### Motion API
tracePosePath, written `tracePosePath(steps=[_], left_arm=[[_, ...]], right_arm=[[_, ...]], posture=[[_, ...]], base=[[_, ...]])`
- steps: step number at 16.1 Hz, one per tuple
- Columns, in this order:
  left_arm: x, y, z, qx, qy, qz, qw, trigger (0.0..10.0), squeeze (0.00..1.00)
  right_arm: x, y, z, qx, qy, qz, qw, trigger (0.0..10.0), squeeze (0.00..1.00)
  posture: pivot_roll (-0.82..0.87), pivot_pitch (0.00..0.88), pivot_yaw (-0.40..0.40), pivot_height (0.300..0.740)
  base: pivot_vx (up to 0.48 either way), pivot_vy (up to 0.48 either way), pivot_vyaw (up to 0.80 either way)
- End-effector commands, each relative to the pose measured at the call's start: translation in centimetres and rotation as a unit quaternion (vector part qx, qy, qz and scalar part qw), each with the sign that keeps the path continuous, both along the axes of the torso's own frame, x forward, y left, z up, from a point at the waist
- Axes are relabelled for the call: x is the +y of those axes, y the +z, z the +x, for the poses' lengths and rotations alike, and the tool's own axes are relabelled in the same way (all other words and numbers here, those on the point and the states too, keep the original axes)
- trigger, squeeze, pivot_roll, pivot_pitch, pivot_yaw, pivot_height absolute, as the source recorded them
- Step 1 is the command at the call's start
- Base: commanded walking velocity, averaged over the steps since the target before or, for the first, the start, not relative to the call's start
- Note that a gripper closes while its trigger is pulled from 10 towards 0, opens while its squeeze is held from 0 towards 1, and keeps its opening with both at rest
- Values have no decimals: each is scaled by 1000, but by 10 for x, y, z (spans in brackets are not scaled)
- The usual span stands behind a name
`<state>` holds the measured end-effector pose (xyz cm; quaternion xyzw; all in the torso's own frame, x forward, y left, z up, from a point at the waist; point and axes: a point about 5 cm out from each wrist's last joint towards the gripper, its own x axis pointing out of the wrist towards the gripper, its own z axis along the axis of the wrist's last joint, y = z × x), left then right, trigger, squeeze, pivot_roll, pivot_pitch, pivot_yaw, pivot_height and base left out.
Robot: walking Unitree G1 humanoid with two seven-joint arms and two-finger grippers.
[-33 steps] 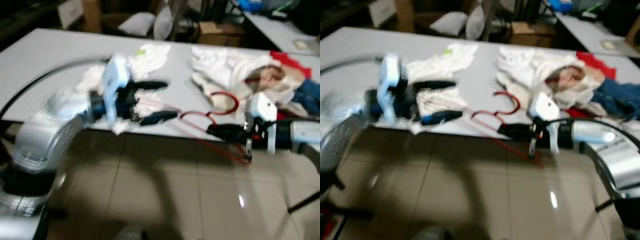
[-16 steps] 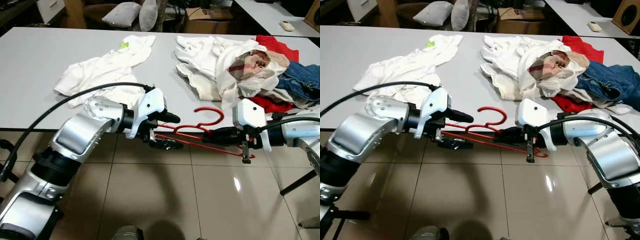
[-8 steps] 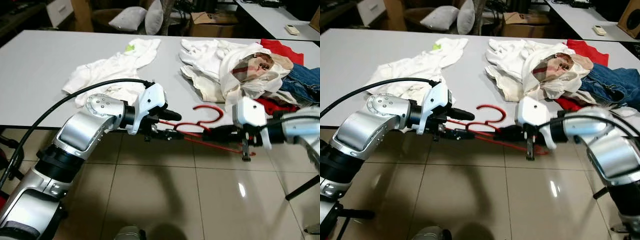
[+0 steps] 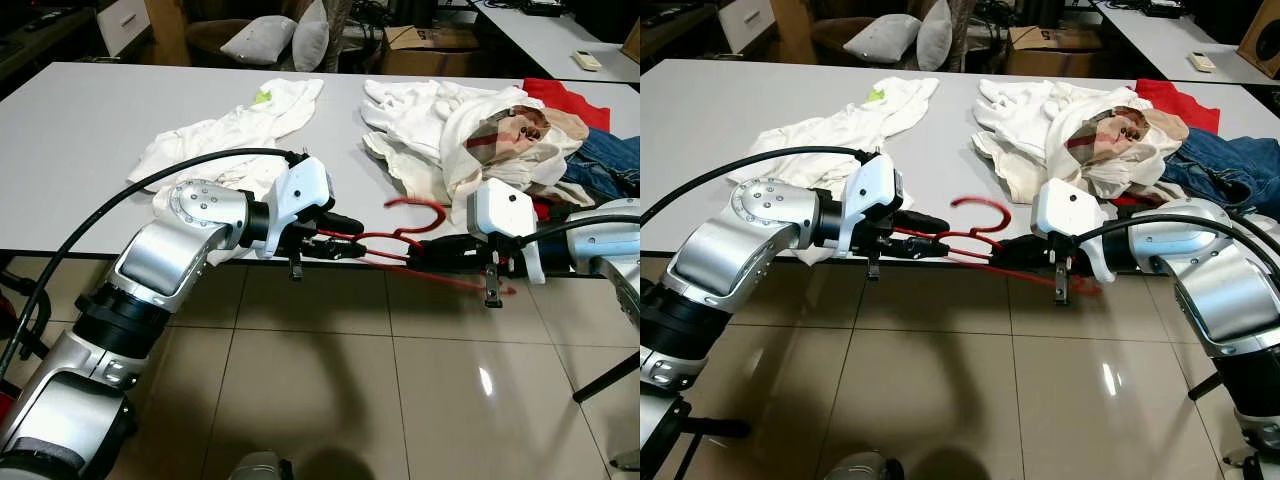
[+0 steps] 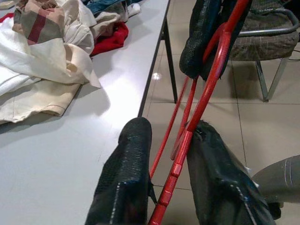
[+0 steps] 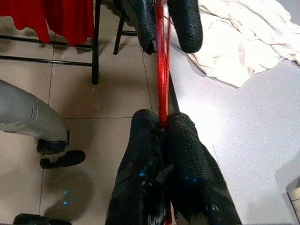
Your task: Hang hanger
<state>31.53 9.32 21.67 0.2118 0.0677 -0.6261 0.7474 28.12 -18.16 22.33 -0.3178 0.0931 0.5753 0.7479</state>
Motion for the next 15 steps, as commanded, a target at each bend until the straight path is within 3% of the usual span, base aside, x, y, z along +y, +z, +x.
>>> tracePosePath(steps=[1,10,11,12,15], left_arm=[[-1,5,1,-12,-5,-1,1000,0,0],[0,4,0,-13,-21,-3,1000,0,0],[0,4,0,-13,-22,-3,1000,0,0],[1,5,-1,-10,-25,-3,1000,0,0],[5,9,-3,-19,-53,-6,998,0,0]], right_arm=[[2,8,1,-16,13,4,1000,10000,0],[0,10,2,-16,17,9,1000,10000,0],[0,11,2,-17,14,14,1000,10000,718],[0,12,3,-15,7,32,999,10000,980],[-3,13,0,-13,8,48,999,10000,1000]], posture=[[61,0,14,740],[53,0,9,740],[55,0,10,740],[55,0,10,740],[60,0,16,740]], base=[[0,0,0],[0,0,0],[0,0,0],[0,0,0],[0,0,0]])
